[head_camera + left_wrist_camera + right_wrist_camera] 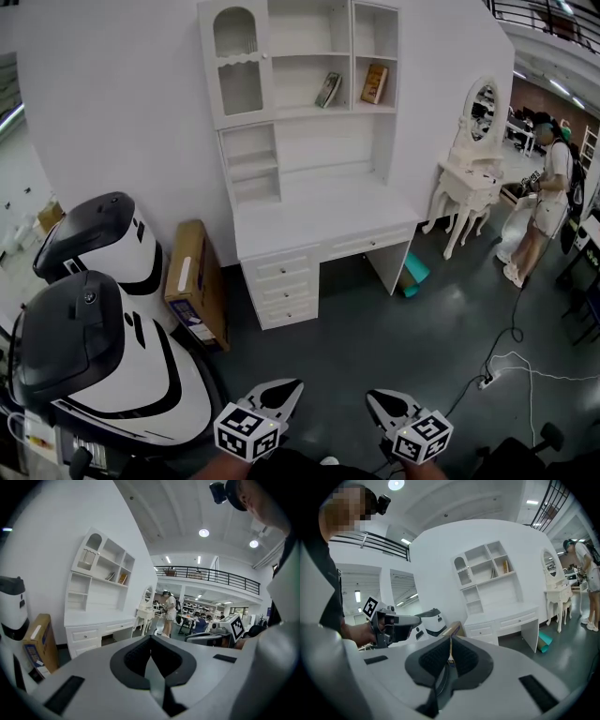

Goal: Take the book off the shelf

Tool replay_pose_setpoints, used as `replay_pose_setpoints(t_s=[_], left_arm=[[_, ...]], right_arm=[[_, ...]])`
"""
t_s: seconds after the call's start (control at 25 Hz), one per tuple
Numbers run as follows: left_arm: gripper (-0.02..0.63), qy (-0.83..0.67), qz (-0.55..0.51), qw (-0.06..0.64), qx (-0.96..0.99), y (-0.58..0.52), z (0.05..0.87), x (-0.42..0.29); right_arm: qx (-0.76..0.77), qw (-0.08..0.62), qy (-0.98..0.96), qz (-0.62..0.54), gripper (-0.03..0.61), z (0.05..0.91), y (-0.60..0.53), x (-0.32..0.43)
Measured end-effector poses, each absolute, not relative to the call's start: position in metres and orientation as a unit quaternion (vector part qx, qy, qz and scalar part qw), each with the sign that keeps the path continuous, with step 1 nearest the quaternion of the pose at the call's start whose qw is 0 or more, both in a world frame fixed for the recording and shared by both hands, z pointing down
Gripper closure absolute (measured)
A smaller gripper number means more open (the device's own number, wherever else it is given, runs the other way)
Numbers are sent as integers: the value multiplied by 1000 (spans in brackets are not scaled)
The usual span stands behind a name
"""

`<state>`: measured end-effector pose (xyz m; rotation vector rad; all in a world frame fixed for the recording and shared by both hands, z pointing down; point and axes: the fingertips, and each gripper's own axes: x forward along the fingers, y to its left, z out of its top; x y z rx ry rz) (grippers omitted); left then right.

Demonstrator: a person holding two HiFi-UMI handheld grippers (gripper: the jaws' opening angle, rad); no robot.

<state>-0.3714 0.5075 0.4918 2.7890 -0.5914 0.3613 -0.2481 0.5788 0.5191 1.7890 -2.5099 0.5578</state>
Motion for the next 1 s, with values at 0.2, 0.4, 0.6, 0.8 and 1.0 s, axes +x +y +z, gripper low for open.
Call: replay_pose_setpoints(t_s=[0.2, 0.4, 0.6, 0.8, 1.0], left_arm=[[603, -205, 141, 122, 961, 514, 497, -361], [603, -205, 147, 121, 960, 501, 499, -353], [603, -199, 153, 120, 961, 476, 506, -336], [603, -191, 152, 118, 963, 430, 504, -312], [603, -192, 145, 114, 964, 362, 495, -291]], right_arm=[[570, -4, -800, 187, 548, 524, 581, -235], [565, -9, -804, 185, 548, 521, 565, -231], [569, -9, -800, 192, 548, 528, 545, -219], [576, -1, -794, 197, 548, 531, 503, -196], [581, 0, -791, 195, 548, 522, 437, -174]])
